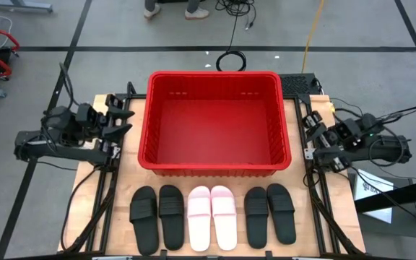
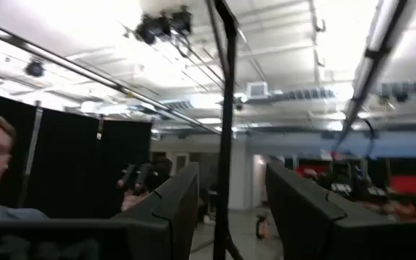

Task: Pick and place slides into bin
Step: Put the black slide into the bin

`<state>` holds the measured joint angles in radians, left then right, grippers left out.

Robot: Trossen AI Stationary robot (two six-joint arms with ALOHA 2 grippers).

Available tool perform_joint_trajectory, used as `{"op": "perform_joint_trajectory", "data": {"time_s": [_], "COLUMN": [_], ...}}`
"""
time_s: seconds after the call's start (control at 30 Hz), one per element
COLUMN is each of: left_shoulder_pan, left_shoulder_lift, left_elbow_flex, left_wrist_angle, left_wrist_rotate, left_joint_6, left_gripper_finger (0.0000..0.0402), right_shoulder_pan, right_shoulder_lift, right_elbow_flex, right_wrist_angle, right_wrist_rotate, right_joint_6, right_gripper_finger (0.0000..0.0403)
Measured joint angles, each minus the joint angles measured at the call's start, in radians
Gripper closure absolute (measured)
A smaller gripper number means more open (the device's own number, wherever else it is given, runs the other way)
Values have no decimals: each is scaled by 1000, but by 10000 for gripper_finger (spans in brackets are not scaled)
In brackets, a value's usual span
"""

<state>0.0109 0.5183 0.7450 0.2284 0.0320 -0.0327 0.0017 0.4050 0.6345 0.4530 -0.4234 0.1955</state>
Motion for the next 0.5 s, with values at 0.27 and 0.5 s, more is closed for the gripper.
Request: {"op": "perform_joint_trajectory", "data": {"time_s": [0.27, 0.5], "left_shoulder_pan": [0, 0], "left_shoulder_lift": [125, 176], "left_elbow_flex": [159, 221], "left_wrist_angle": [-88, -103], "left_wrist_rotate": [92, 175], "left_joint_6": [-41, -54], "left_gripper_finger": [215, 215], "right_shoulder_pan": [0, 1], "right_shoulder_lift": [151, 269], "right_elbow_flex": [189, 362], "right_wrist_angle": [-50, -76], "right_wrist_rotate": [-55, -165], "right_joint_6": [11, 74], "right_gripper_finger": [252, 252]}}
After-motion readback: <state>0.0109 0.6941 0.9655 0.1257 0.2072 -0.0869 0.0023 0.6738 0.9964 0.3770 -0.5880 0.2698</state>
